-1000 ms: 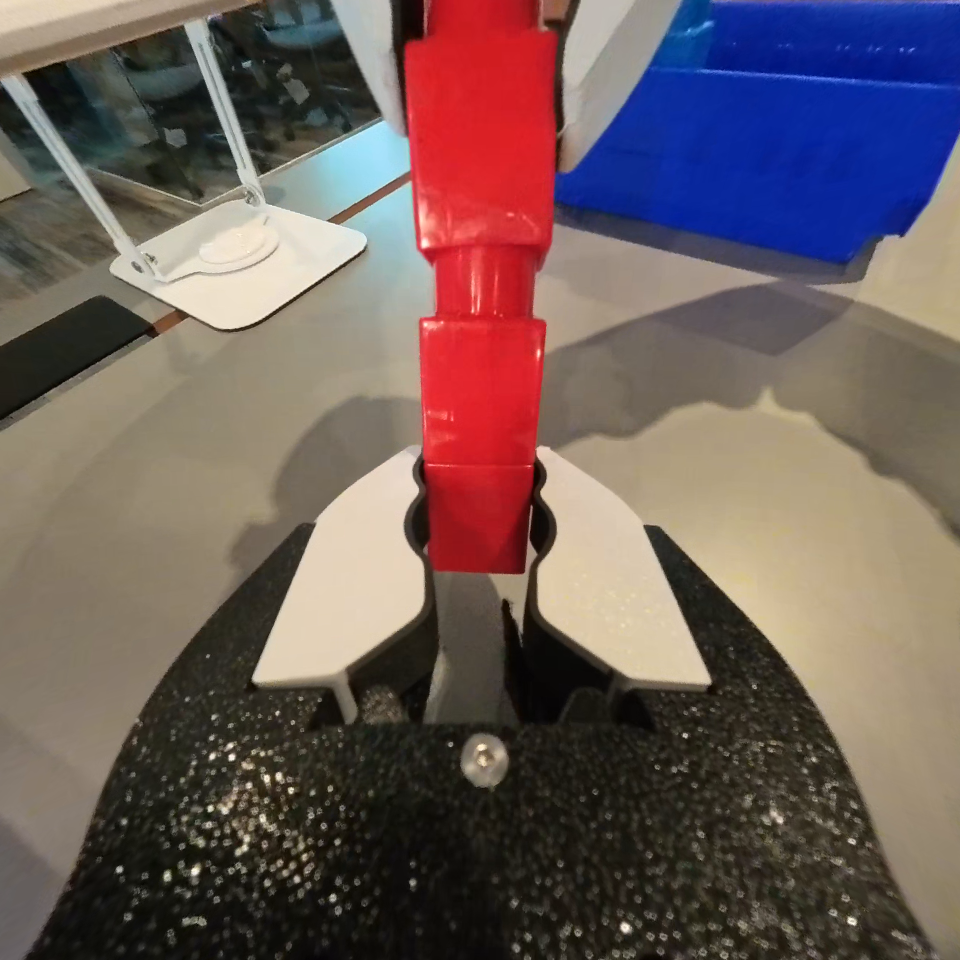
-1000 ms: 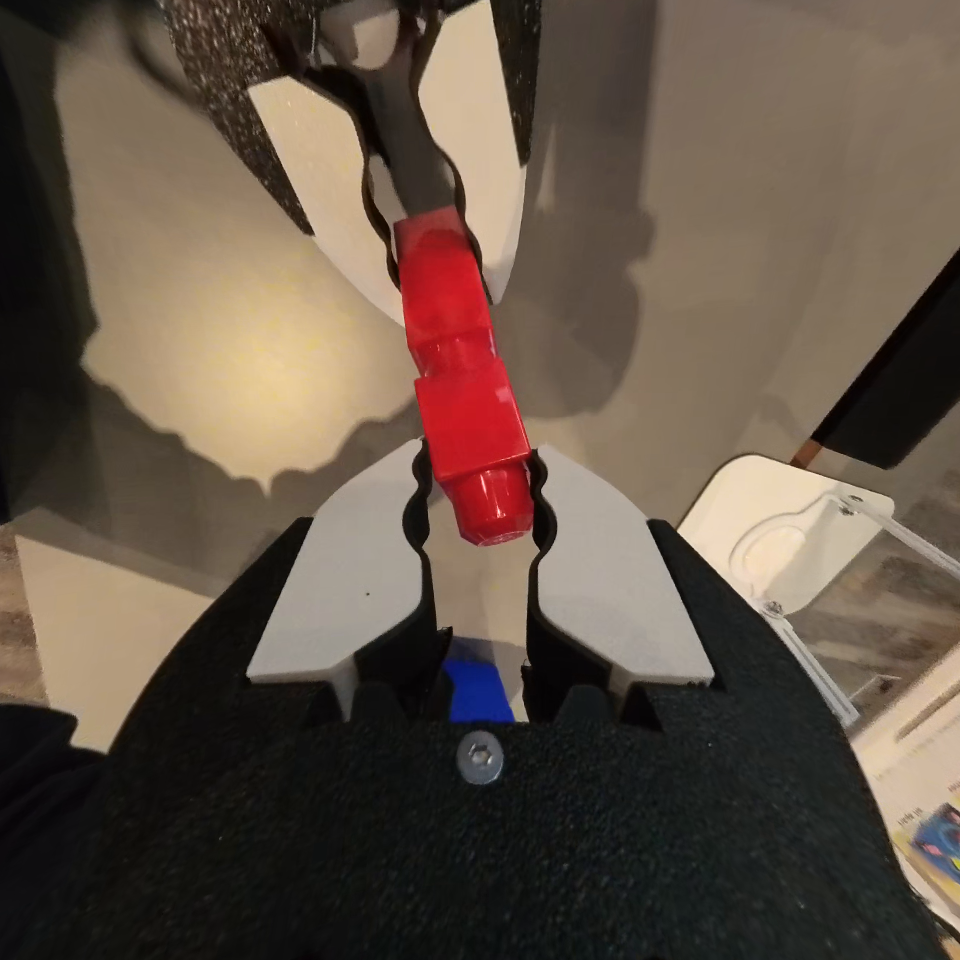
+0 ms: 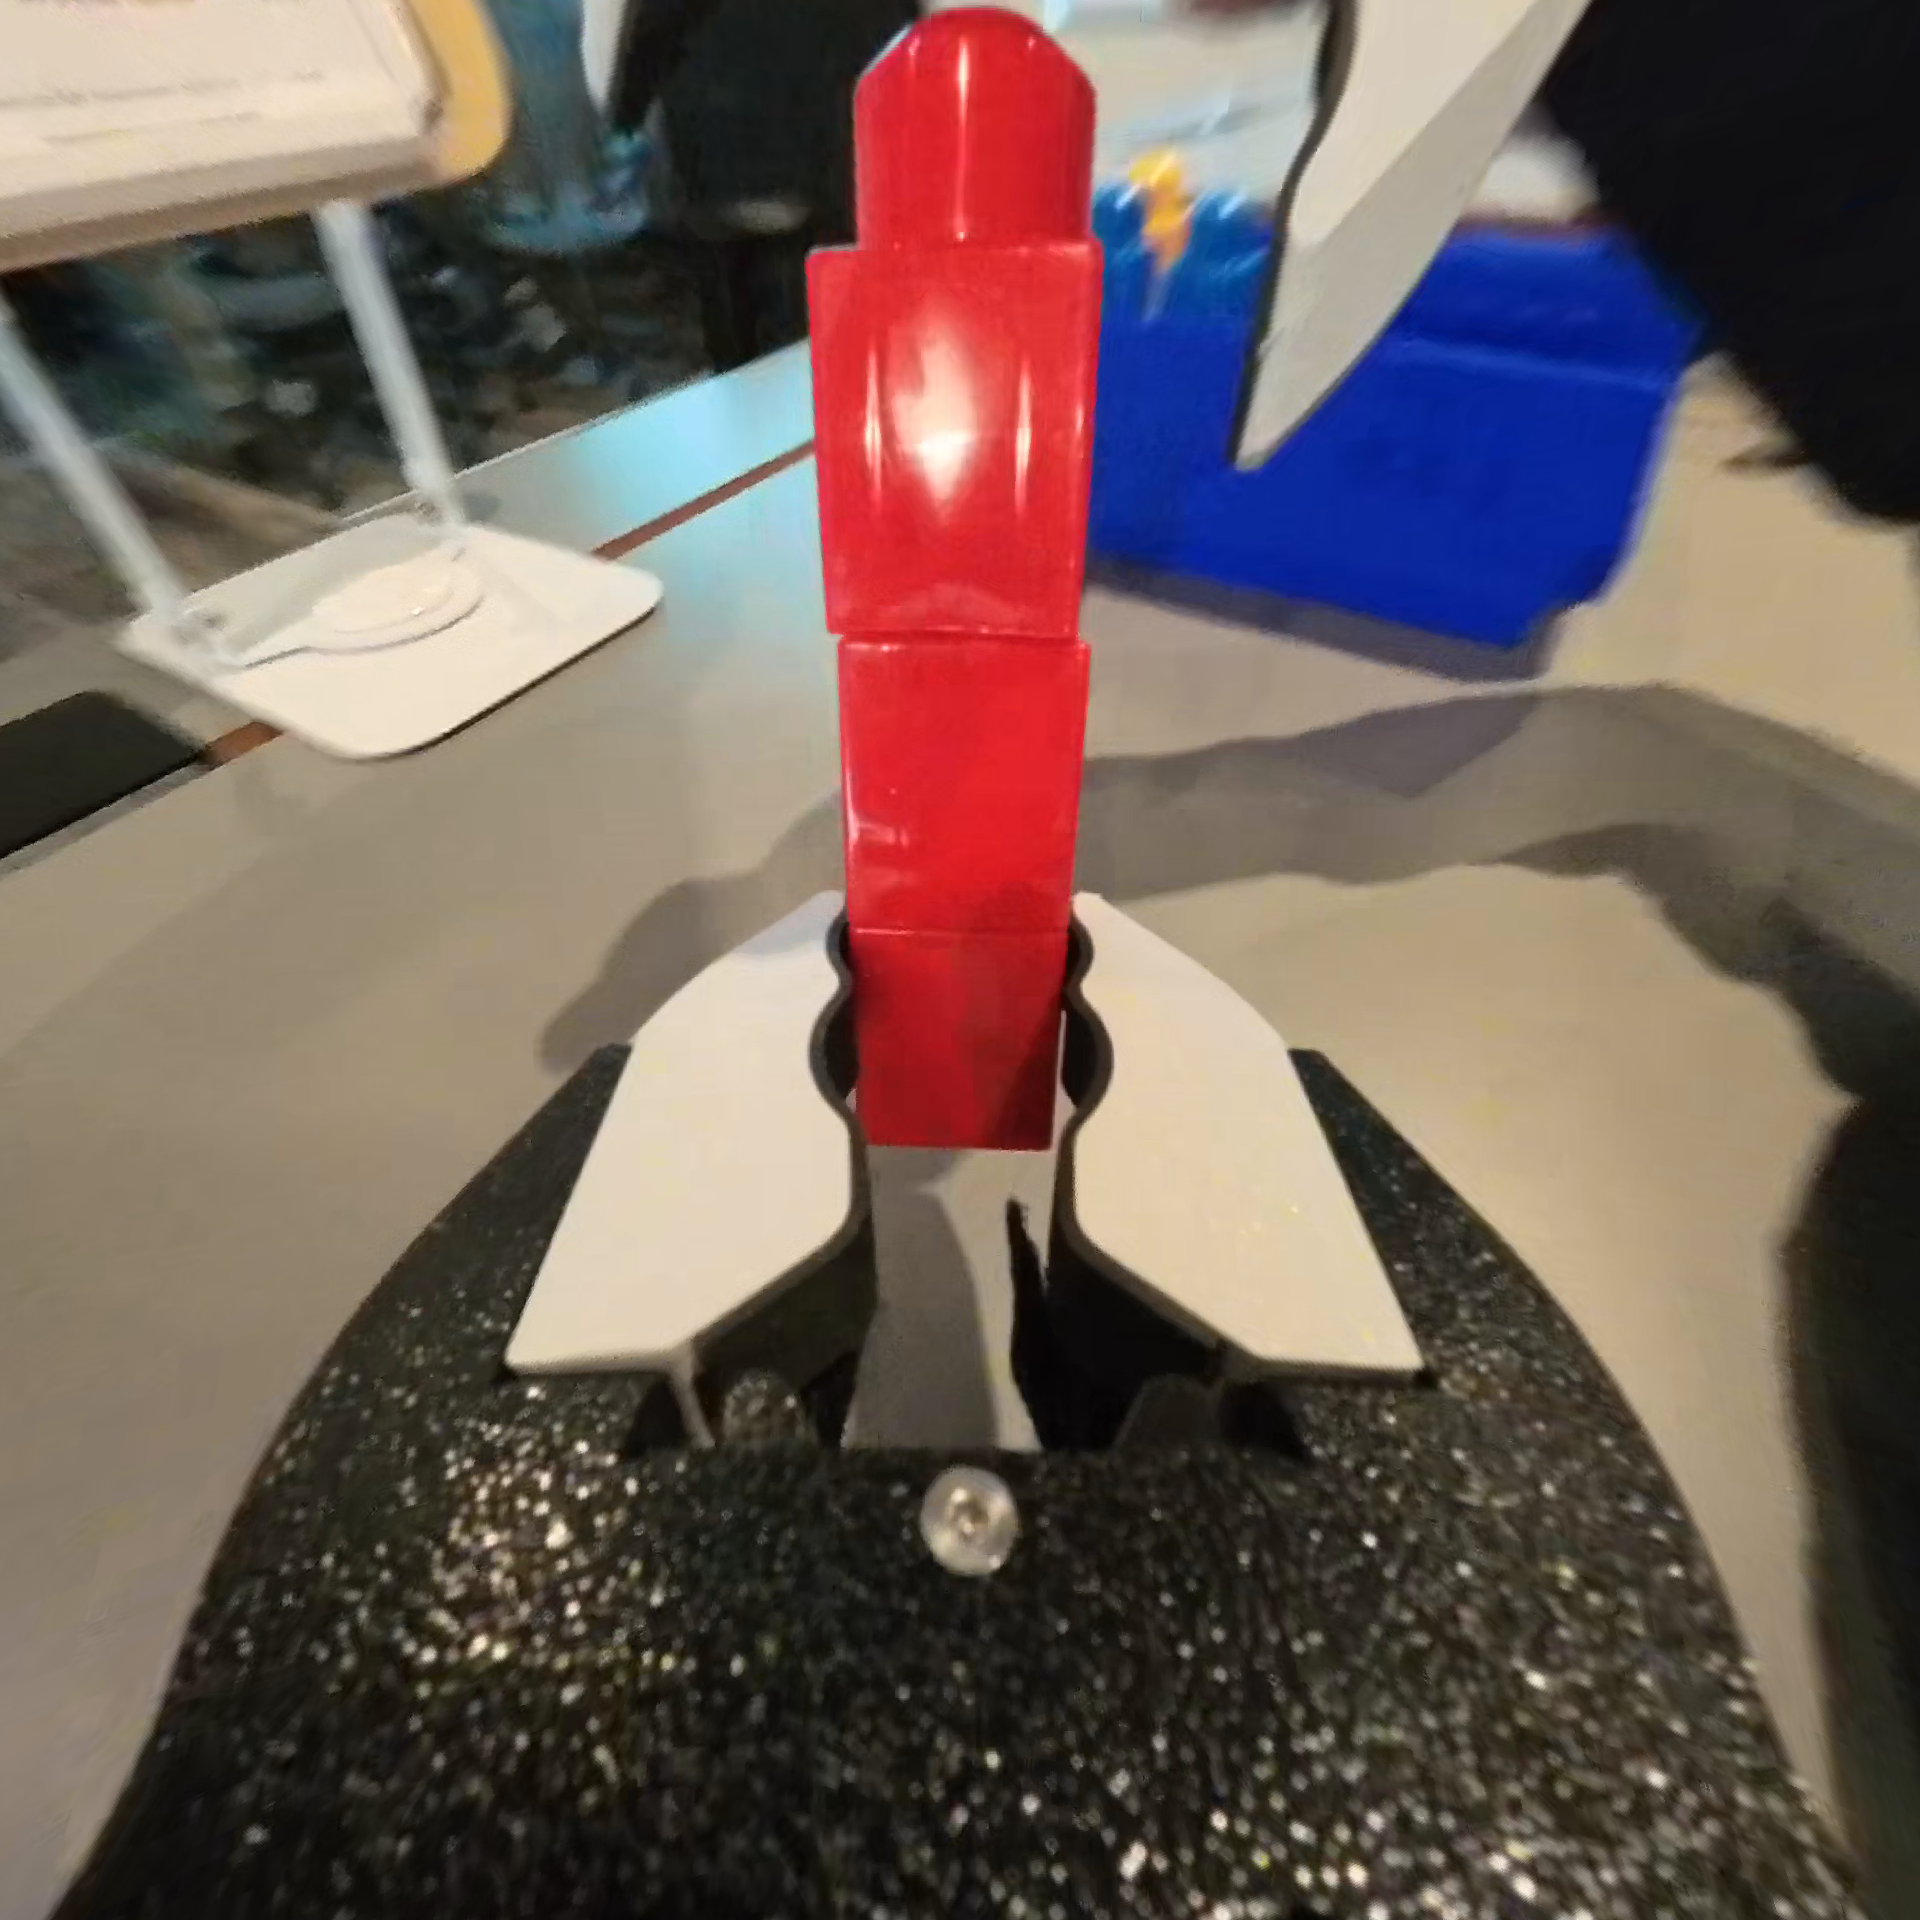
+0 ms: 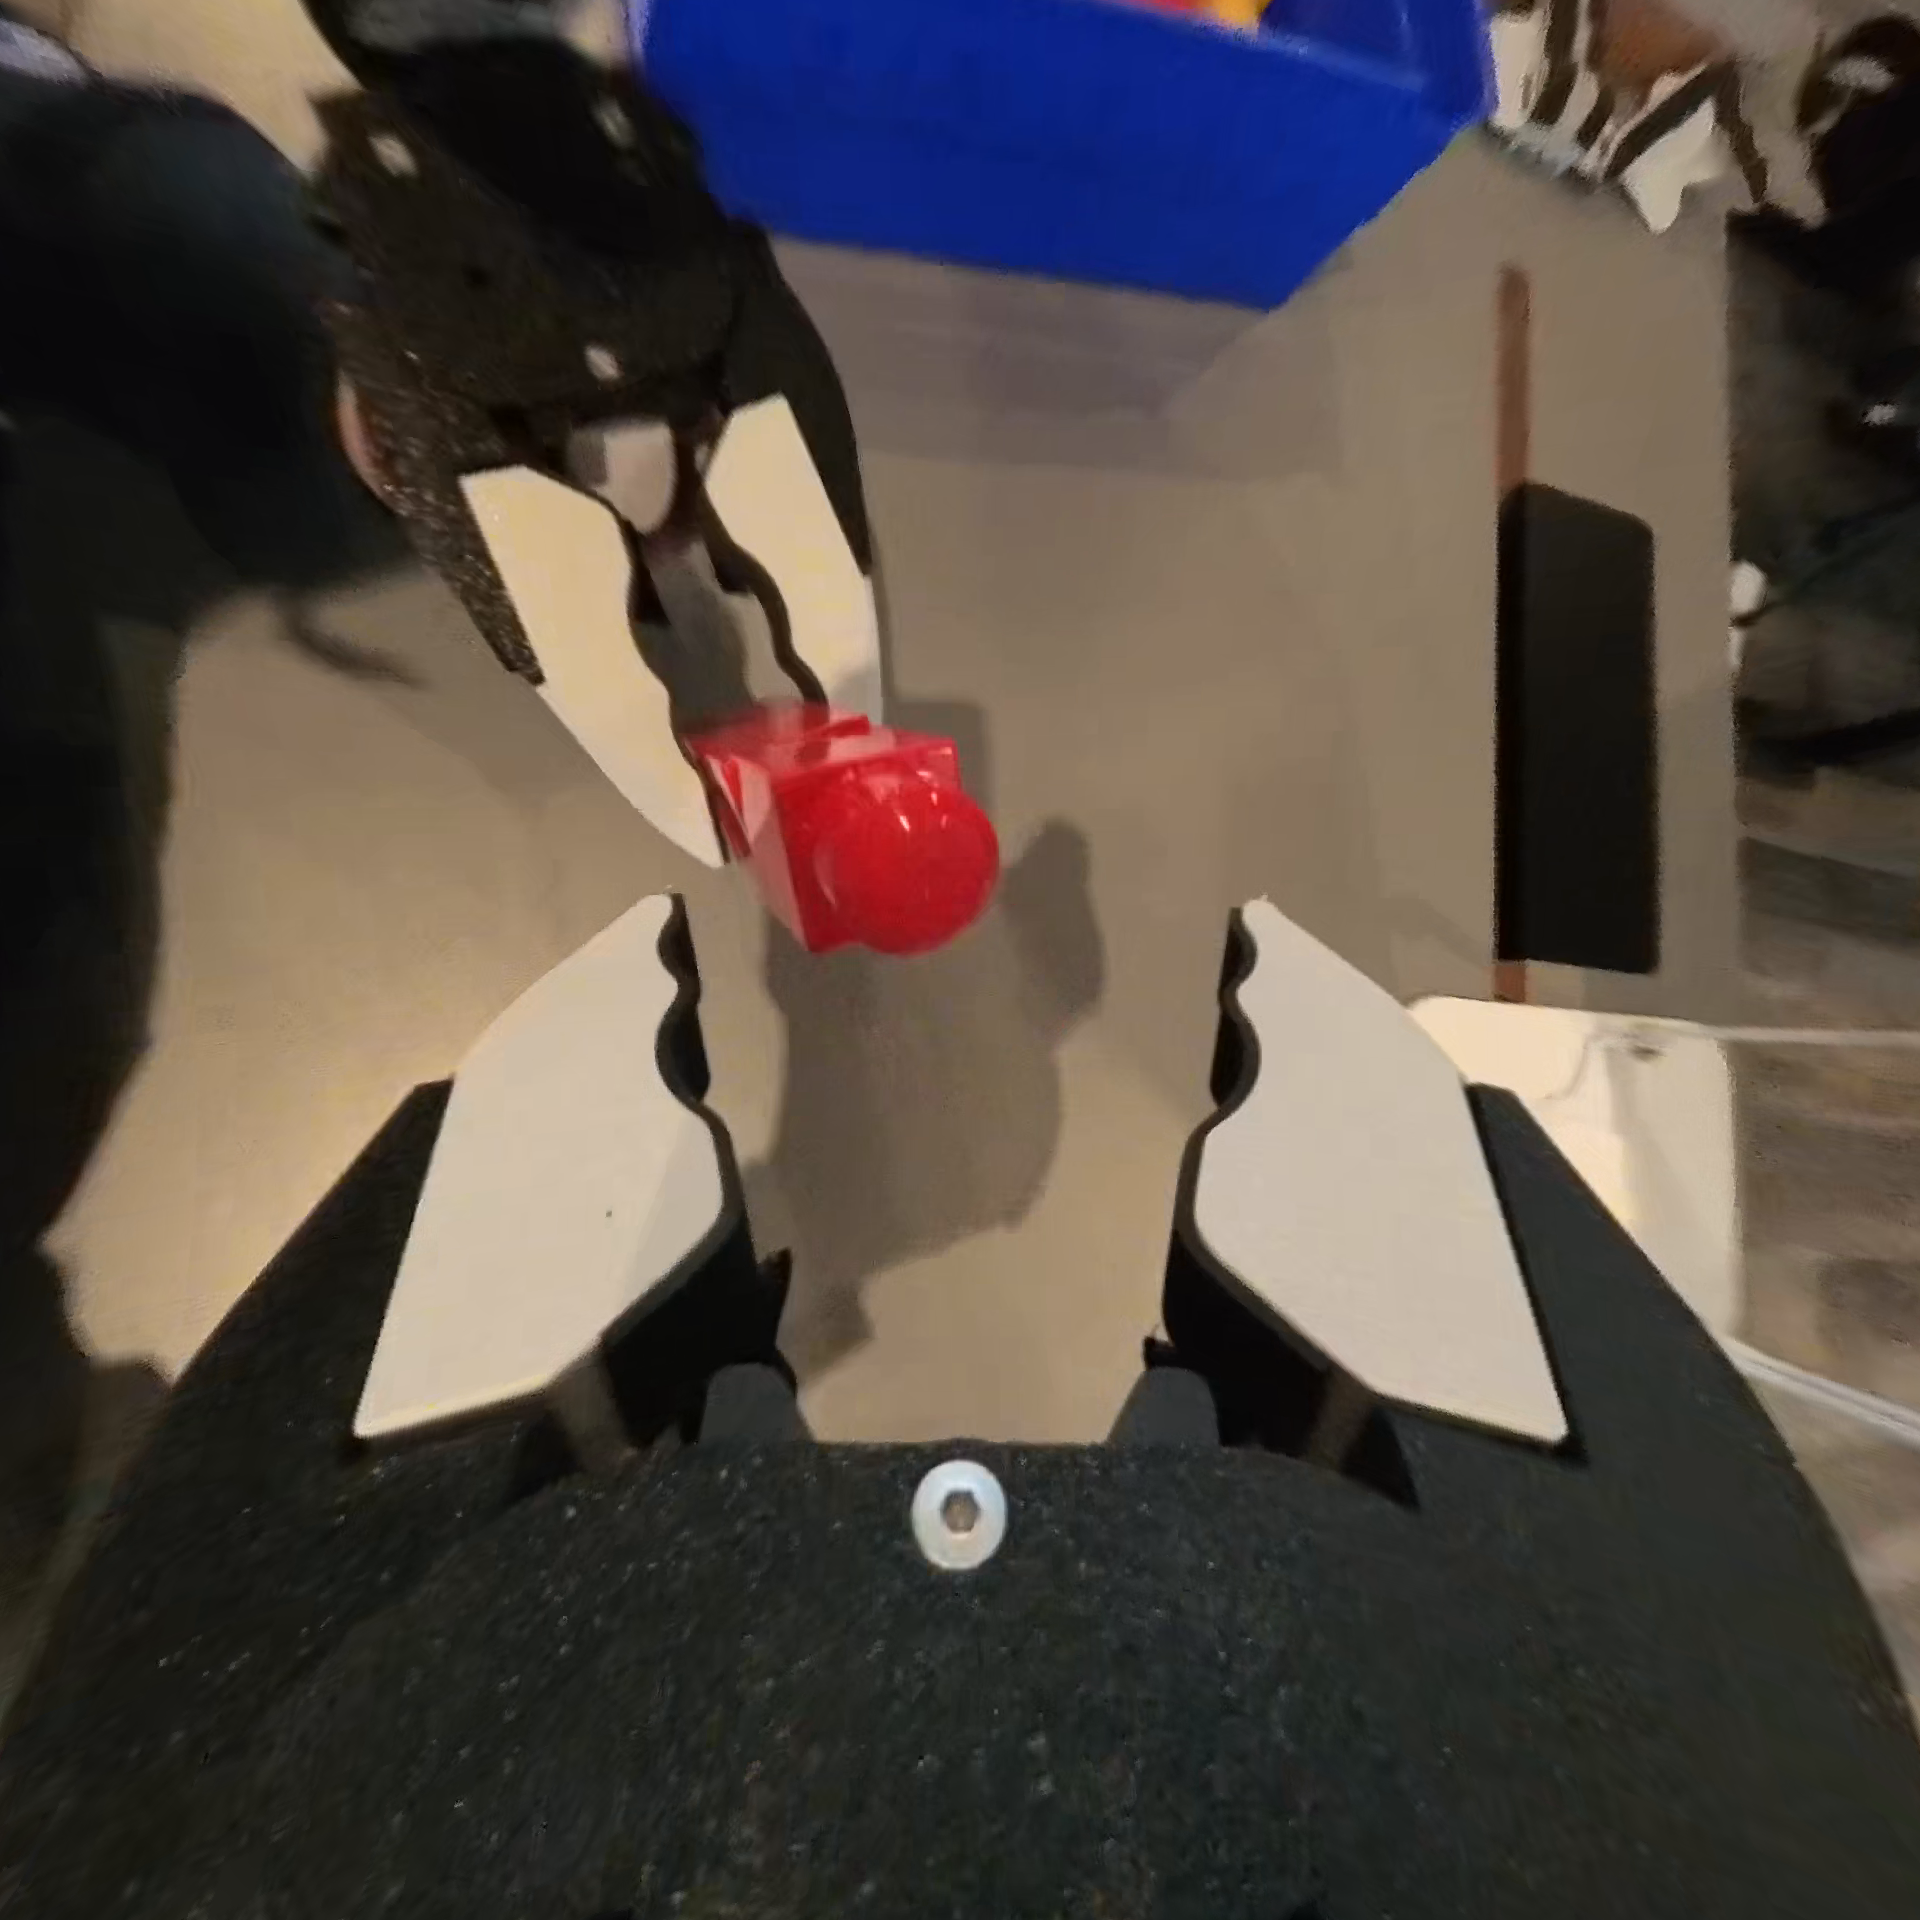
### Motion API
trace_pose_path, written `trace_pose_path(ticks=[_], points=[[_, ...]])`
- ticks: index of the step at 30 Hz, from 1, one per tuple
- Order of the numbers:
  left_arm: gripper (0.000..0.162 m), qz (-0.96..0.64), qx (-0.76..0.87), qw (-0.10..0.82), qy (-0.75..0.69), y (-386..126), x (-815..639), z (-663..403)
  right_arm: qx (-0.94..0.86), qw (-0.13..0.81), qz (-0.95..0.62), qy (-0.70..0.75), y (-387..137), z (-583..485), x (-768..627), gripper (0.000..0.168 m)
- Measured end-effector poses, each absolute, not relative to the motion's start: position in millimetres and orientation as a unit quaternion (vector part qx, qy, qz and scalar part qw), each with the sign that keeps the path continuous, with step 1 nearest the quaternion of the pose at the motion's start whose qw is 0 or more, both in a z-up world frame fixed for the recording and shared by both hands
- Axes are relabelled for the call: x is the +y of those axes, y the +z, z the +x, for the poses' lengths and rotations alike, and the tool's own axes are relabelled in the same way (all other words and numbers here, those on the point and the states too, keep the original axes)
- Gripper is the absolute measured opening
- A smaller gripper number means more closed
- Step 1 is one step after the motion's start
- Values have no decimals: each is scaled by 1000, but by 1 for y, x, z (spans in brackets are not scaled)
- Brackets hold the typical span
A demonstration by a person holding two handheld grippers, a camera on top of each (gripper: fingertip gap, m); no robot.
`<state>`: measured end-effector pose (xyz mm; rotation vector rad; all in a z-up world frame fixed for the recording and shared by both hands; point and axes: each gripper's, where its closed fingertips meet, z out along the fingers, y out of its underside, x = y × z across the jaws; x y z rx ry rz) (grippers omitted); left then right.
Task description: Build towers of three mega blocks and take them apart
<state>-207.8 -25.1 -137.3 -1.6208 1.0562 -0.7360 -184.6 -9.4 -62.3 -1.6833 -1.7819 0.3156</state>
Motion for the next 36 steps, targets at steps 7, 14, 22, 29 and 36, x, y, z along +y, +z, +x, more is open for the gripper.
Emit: trace_pose_path(ticks=[7,14,22,29,36], points=[[36,-601,461,491,-431,-119,-54,-184,-620,344,-641,293,-72,-197,-45,76],[61,-585,492,464,-449,-122,-73,-160,-609,350,-640,313,-67,-181,-67,40],[93,-572,467,494,-459,-105,-72,-157,-540,434,-693,199,14,-21,-59,40],[92,-594,423,517,-448,-107,-51,-171,-488,392,-773,102,11,149,-37,40],[90,-617,390,522,-440,-114,-35,-171,-530,350,-758,149,-65,178,-7,40]])
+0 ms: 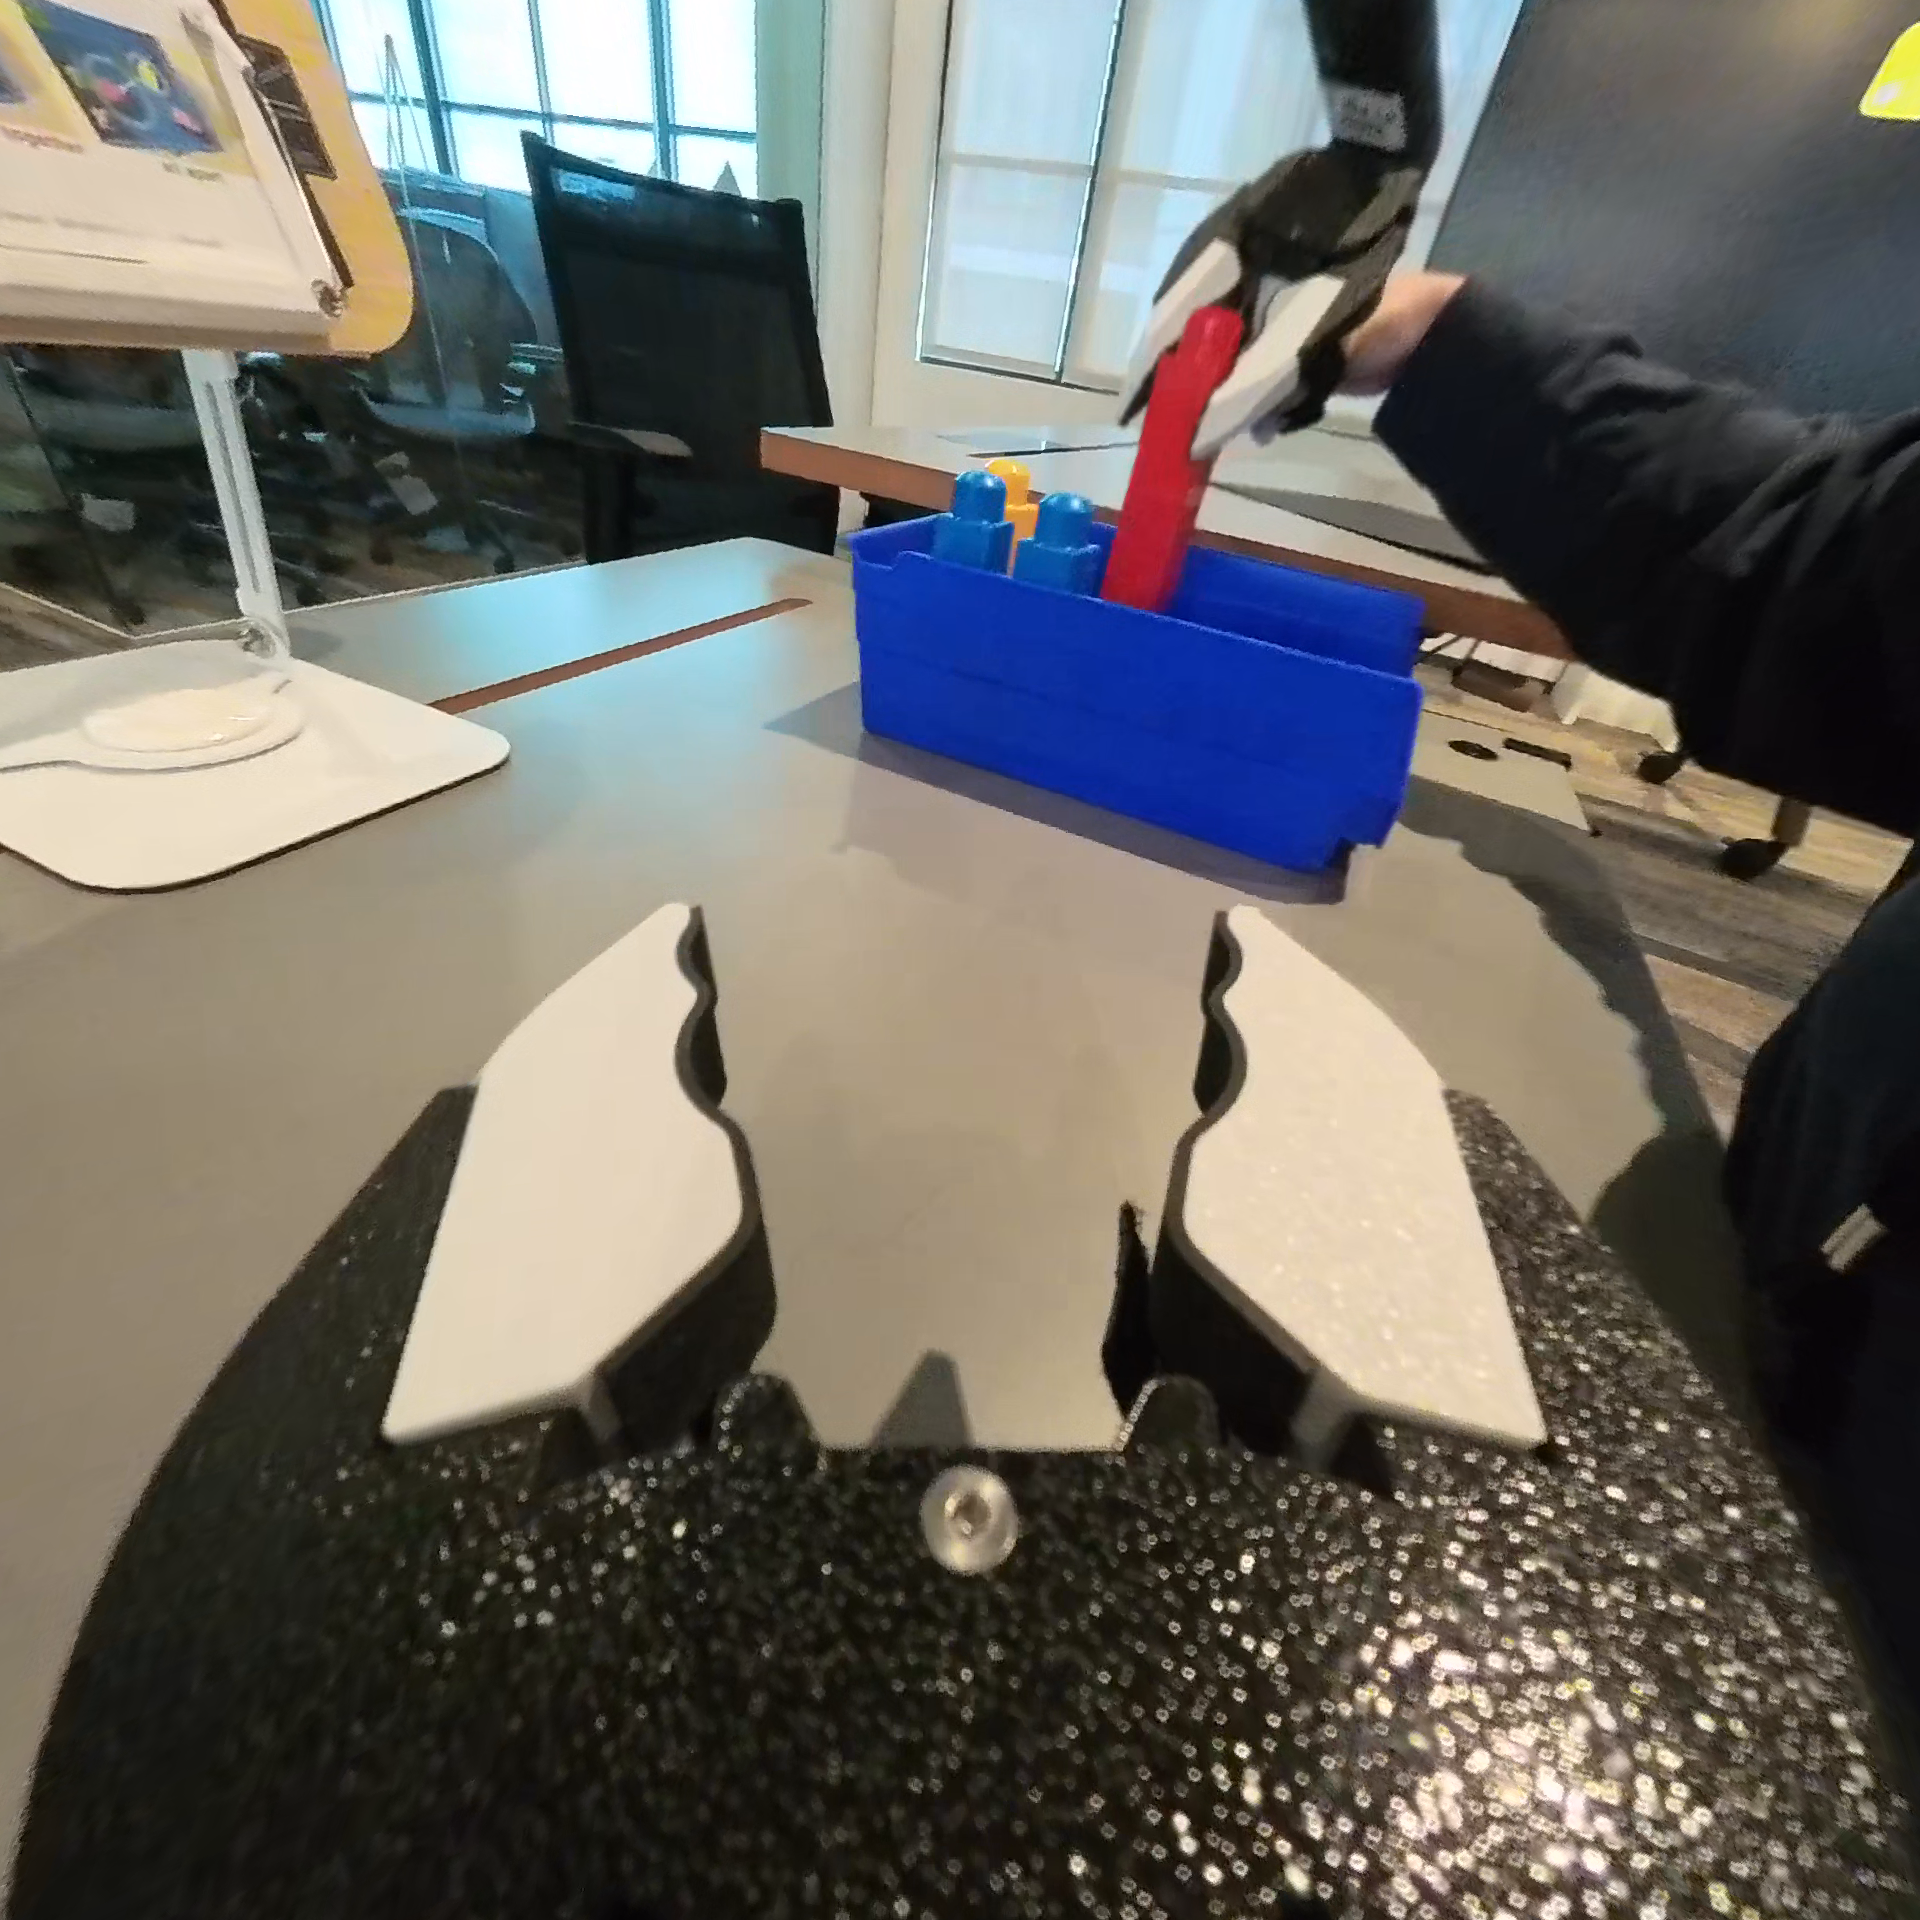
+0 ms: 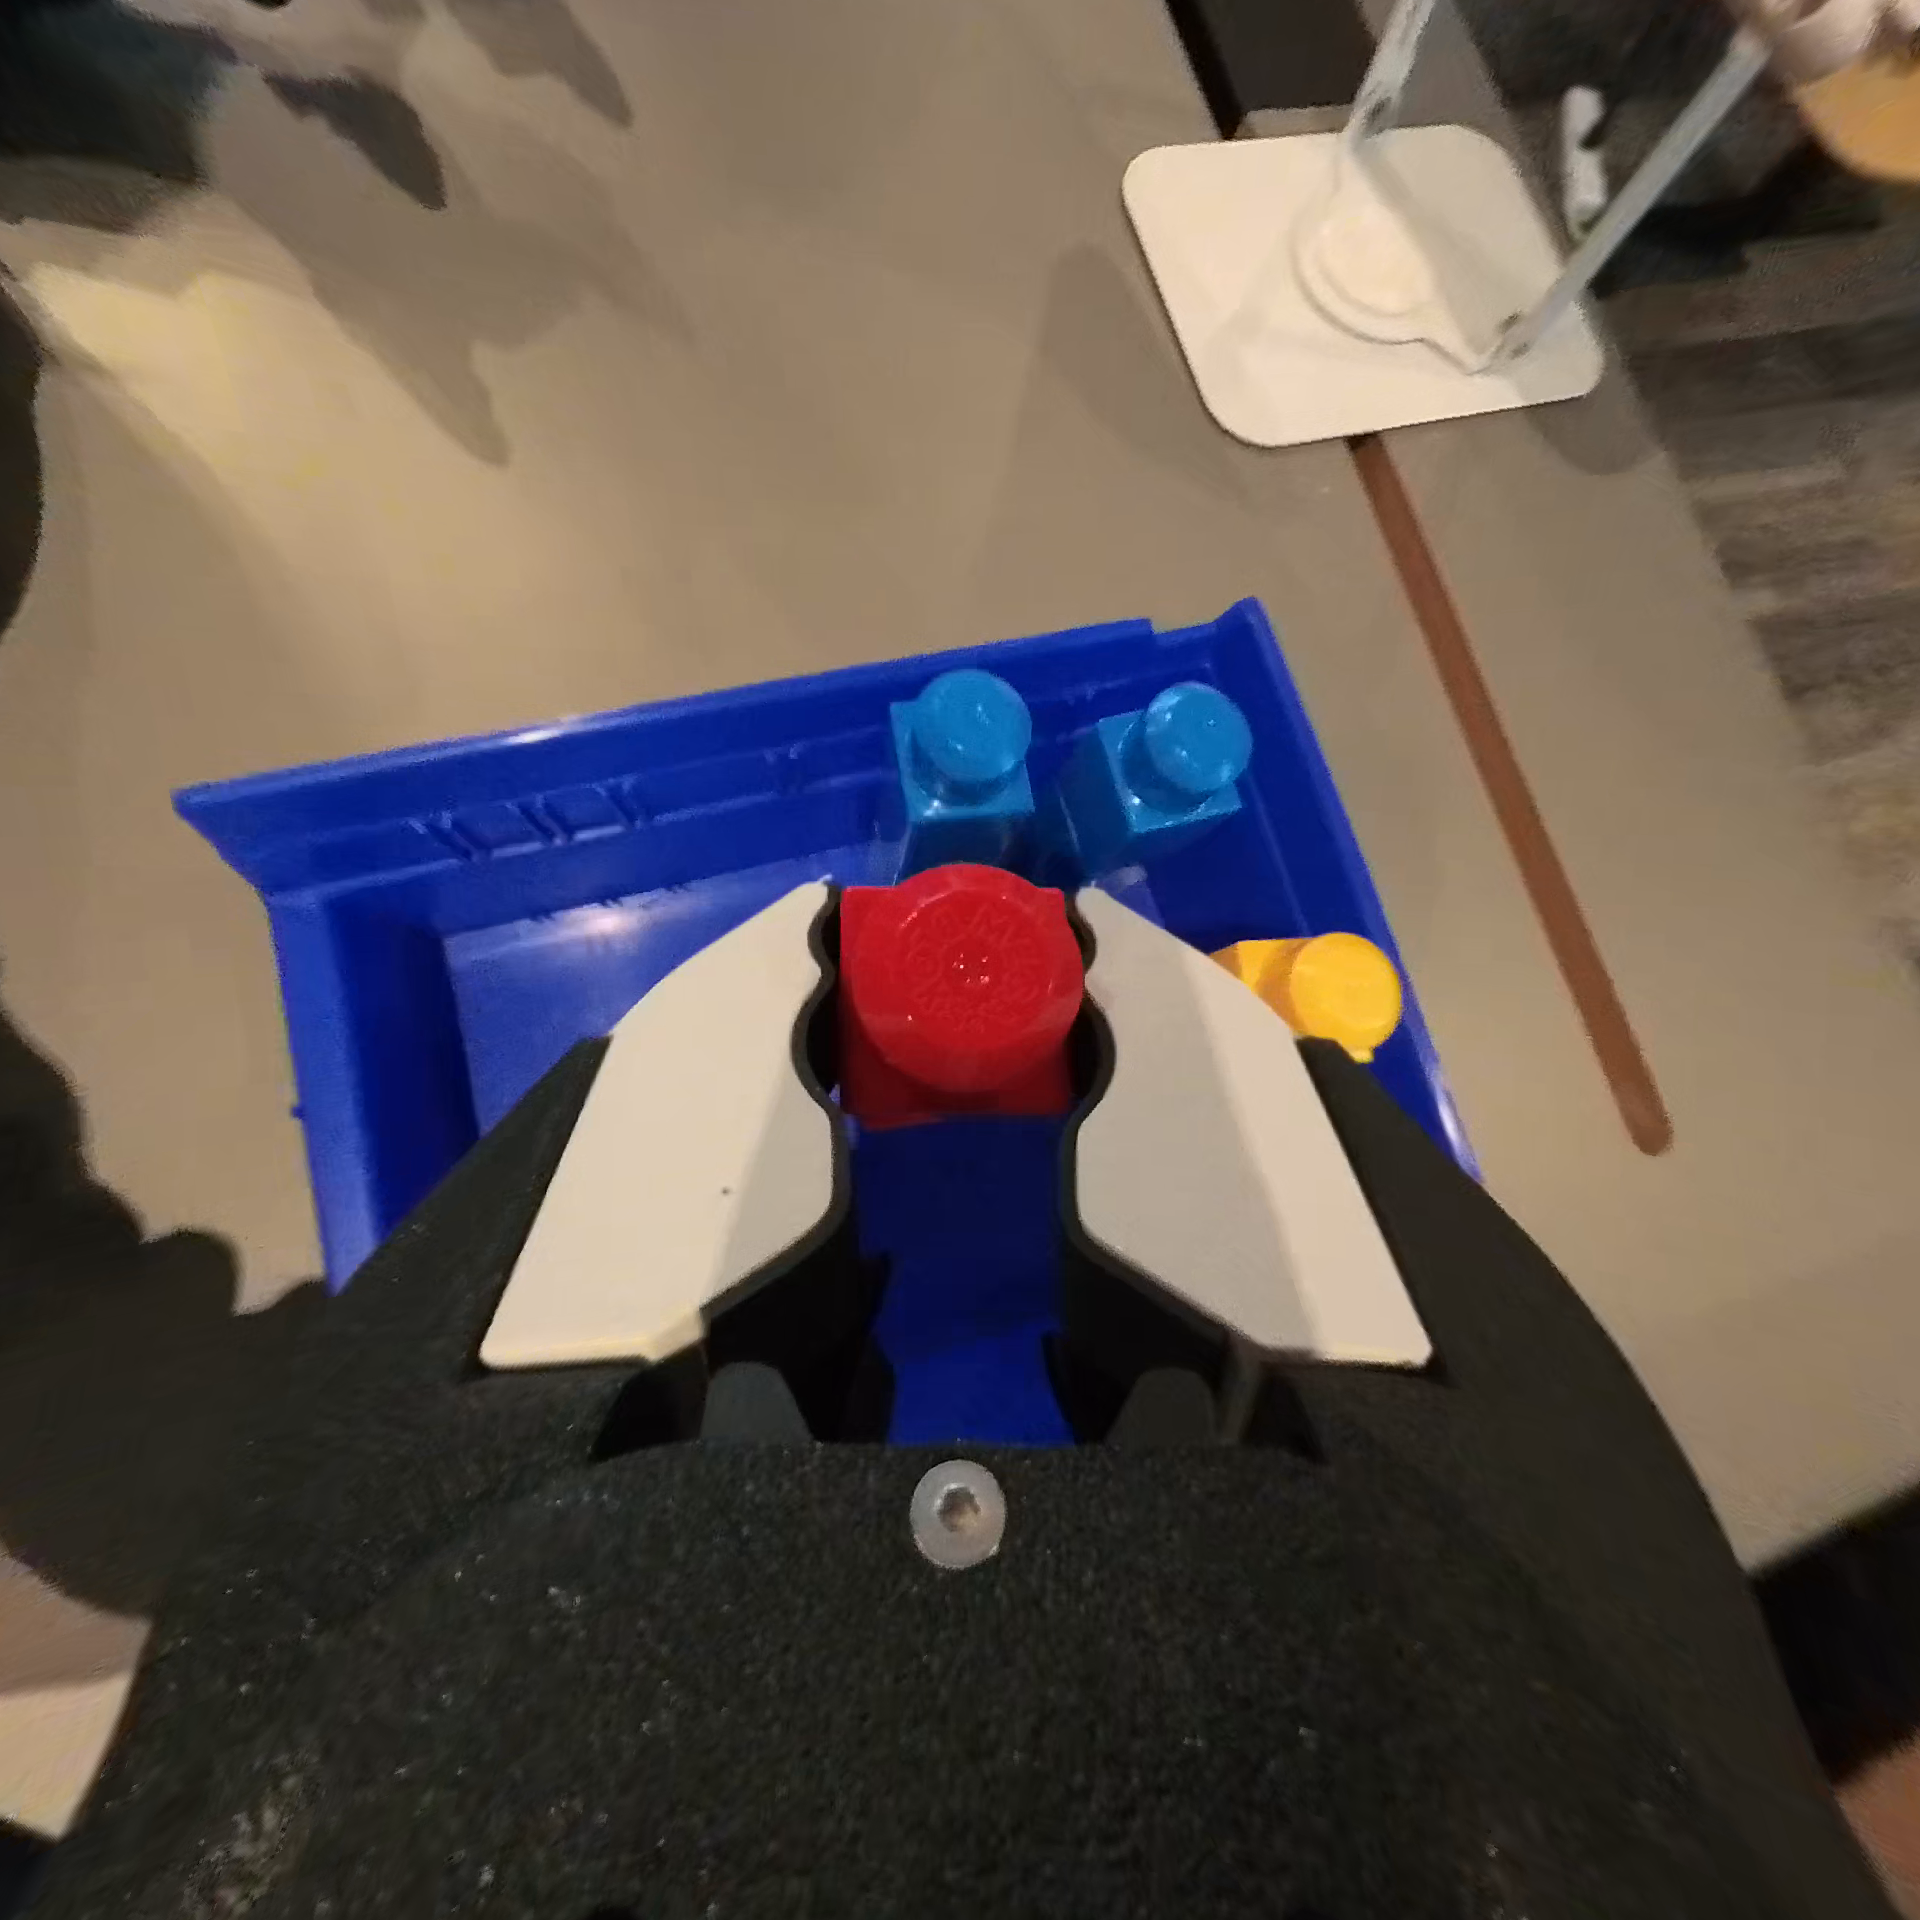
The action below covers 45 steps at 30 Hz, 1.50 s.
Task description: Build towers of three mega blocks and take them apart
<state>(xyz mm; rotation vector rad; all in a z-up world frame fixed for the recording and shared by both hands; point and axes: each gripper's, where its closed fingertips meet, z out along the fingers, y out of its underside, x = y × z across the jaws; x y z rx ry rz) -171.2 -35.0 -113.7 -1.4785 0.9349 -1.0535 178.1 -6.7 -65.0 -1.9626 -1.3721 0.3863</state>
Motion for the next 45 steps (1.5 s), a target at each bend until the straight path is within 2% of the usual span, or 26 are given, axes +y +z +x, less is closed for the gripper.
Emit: trace_pose_path(ticks=[8,27,36,45], points=[[88,-631,377,521,-434,-119,-29,-165,-543,332,-747,191,-111,176,13,40],[83,-641,376,508,-436,-127,-26,-160,-585,301,-730,184,-135,174,12,41],[83,-641,377,503,-440,-128,-26,-159,-579,312,-730,188,-130,175,12,45],[83,-640,374,500,-446,-128,-26,-160,-568,366,-722,147,-90,176,9,50]])
